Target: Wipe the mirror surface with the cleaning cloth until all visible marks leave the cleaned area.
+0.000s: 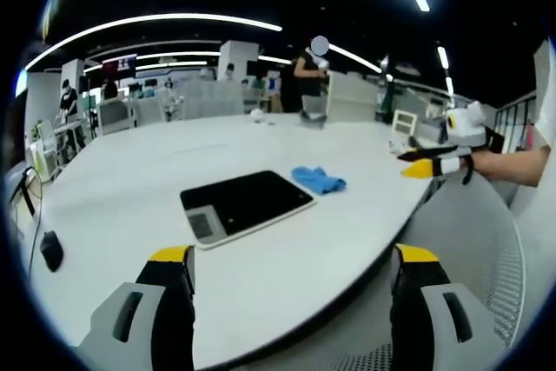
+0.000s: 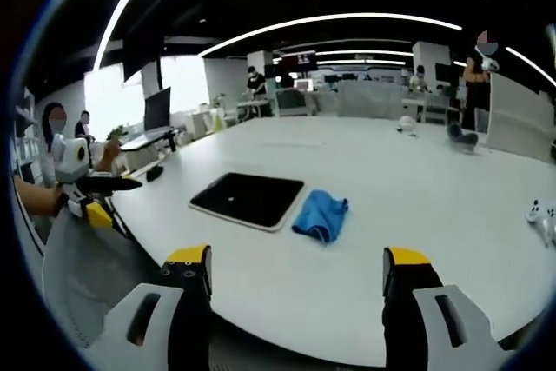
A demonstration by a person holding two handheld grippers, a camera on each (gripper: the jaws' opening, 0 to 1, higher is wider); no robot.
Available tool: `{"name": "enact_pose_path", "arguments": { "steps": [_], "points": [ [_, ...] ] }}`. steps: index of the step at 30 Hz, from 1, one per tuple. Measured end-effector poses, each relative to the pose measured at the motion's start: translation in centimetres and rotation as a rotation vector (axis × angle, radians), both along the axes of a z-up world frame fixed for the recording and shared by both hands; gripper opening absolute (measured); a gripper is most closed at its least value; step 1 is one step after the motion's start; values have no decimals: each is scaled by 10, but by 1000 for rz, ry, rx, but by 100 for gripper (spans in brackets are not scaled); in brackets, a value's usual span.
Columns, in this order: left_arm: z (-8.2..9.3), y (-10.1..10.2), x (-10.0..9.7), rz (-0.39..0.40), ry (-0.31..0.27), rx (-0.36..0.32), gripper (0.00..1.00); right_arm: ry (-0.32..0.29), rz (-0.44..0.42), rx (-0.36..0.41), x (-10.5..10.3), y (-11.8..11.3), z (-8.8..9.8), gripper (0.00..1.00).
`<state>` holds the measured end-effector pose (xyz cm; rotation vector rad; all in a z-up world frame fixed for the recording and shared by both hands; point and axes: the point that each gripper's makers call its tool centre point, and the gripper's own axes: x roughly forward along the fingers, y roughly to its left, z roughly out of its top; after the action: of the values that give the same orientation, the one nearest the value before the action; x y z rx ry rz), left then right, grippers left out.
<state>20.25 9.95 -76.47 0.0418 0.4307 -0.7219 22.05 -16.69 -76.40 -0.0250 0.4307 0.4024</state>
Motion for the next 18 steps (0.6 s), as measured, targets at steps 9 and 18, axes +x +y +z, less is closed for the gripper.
{"name": "enact_pose_path", "arguments": {
  "steps": [9,18],
  "points": [
    [0,1,1,7,-2,-6,98,-15,12,18,1,2,0,89],
    [1,2,2,15,-4,-16,99,-28,16,34,1,4,1,92]
  ]
}}
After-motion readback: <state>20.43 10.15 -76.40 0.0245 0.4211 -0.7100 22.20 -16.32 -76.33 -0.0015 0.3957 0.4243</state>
